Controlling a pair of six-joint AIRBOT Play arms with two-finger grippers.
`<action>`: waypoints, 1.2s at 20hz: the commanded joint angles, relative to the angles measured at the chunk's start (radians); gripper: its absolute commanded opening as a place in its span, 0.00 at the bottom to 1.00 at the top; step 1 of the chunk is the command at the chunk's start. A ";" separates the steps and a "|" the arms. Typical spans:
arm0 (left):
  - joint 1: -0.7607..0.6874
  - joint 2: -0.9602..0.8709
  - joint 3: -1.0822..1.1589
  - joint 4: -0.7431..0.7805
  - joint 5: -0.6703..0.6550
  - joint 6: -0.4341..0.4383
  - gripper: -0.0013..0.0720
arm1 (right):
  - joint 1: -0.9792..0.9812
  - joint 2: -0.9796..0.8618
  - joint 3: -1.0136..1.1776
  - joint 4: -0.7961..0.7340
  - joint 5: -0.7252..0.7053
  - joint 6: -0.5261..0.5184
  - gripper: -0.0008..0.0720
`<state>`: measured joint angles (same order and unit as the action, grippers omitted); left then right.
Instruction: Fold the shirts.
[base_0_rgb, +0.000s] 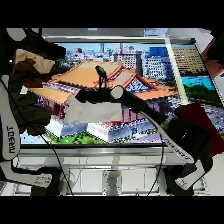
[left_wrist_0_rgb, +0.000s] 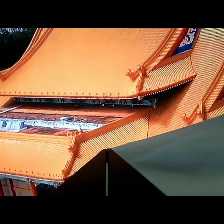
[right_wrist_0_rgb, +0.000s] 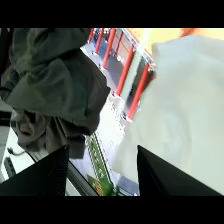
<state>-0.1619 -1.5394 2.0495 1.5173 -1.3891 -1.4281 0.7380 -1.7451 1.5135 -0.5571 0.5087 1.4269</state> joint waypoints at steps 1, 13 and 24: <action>0.007 0.004 0.001 0.011 -0.011 0.014 0.05 | 0.034 -0.024 0.001 0.055 -0.116 0.013 0.68; 0.006 0.004 -0.007 0.008 0.079 0.014 0.05 | -0.512 0.031 -0.060 -0.470 0.558 0.175 0.68; 0.006 0.000 -0.060 0.008 0.091 0.014 0.05 | -0.519 -0.124 -0.147 -0.019 0.494 -0.117 0.85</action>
<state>-0.1562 -1.5391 1.9926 1.5257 -1.3014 -1.4143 0.2134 -1.8256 1.3716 -0.7254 0.9989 1.3827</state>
